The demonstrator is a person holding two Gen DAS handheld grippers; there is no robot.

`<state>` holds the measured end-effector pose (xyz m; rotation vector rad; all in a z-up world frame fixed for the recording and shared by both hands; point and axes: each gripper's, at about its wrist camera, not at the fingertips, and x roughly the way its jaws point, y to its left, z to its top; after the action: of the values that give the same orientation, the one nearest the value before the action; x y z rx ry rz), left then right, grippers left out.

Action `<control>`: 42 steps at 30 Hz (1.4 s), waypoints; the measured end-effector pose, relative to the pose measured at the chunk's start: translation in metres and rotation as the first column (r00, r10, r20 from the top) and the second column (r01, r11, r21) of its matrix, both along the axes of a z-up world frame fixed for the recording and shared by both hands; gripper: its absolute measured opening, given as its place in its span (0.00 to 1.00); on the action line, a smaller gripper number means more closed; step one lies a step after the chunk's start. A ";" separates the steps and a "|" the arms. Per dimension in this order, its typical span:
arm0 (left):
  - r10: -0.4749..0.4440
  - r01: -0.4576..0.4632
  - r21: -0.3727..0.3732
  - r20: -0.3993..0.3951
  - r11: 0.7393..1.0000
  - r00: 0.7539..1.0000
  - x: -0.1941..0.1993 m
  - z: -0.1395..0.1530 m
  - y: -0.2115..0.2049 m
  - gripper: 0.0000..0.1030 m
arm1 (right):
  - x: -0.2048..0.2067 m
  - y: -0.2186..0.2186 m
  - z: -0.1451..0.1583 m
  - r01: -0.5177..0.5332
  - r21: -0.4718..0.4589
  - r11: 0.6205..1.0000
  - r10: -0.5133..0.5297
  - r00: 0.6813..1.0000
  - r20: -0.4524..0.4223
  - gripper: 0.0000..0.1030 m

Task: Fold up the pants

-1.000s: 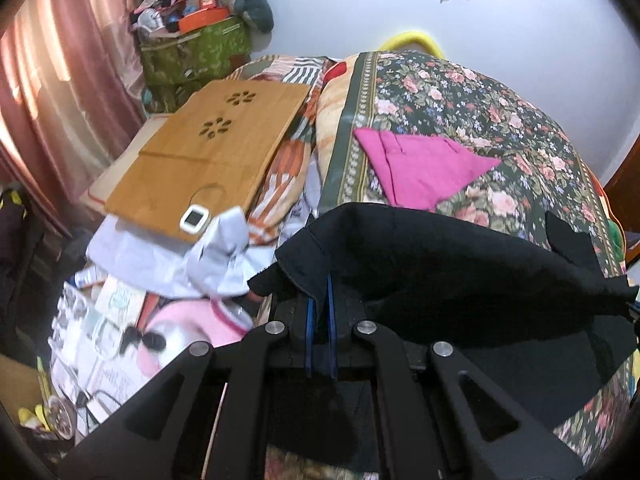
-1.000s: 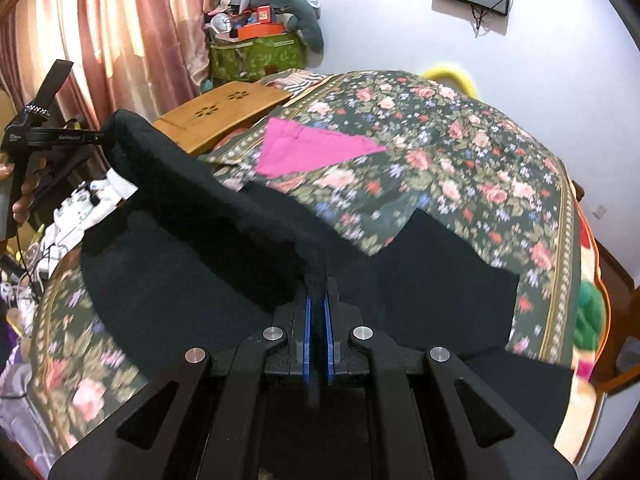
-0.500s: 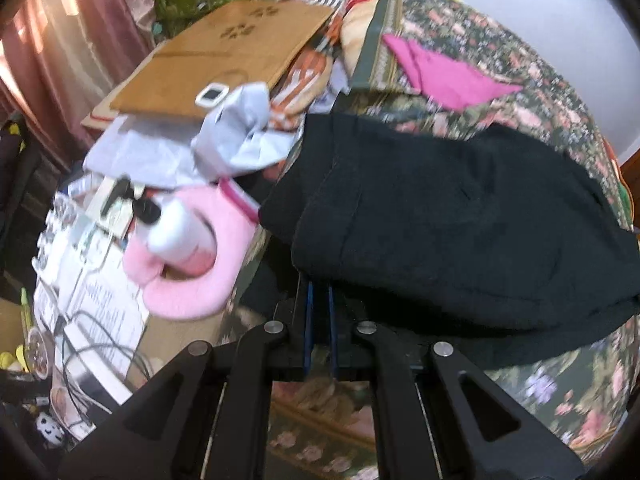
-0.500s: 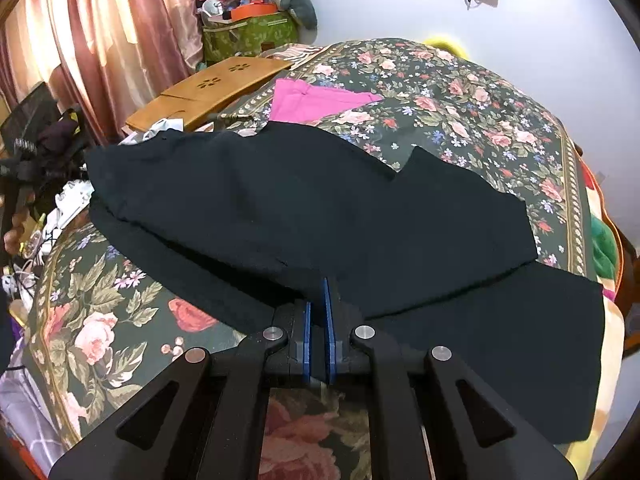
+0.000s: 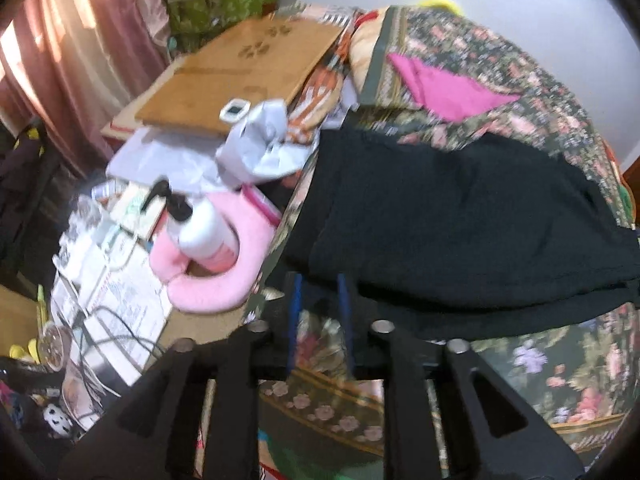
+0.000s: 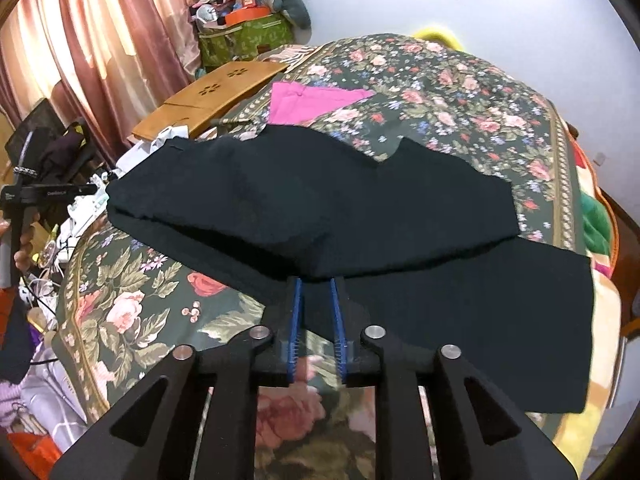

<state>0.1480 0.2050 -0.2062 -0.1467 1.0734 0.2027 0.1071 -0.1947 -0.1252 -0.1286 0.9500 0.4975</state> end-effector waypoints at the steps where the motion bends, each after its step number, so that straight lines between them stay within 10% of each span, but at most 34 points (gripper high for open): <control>1: -0.003 0.003 0.004 0.019 1.000 1.000 0.001 0.007 -0.003 0.36 | 0.001 -0.003 0.003 0.005 0.002 1.000 -0.005 1.000 0.010 0.25; 12: -0.092 0.087 0.044 0.136 0.995 0.987 0.050 0.051 -0.057 0.94 | 0.052 -0.027 0.027 0.101 0.076 0.992 -0.107 0.992 0.069 0.60; 37: -0.170 0.170 0.023 -0.019 0.985 0.985 0.190 -0.022 -0.107 0.95 | 0.255 -0.005 -0.087 0.121 -0.013 0.993 -0.121 0.968 -0.220 0.60; 42: -0.184 0.184 0.021 -0.032 0.983 0.982 0.191 -0.027 -0.113 0.95 | 0.257 0.005 -0.095 0.100 -0.073 0.992 -0.111 0.981 -0.161 0.43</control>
<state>0.3392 0.0917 -0.2335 -0.0221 1.1075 0.0513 0.3636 -0.1895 -0.2203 -0.0958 1.1292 0.3833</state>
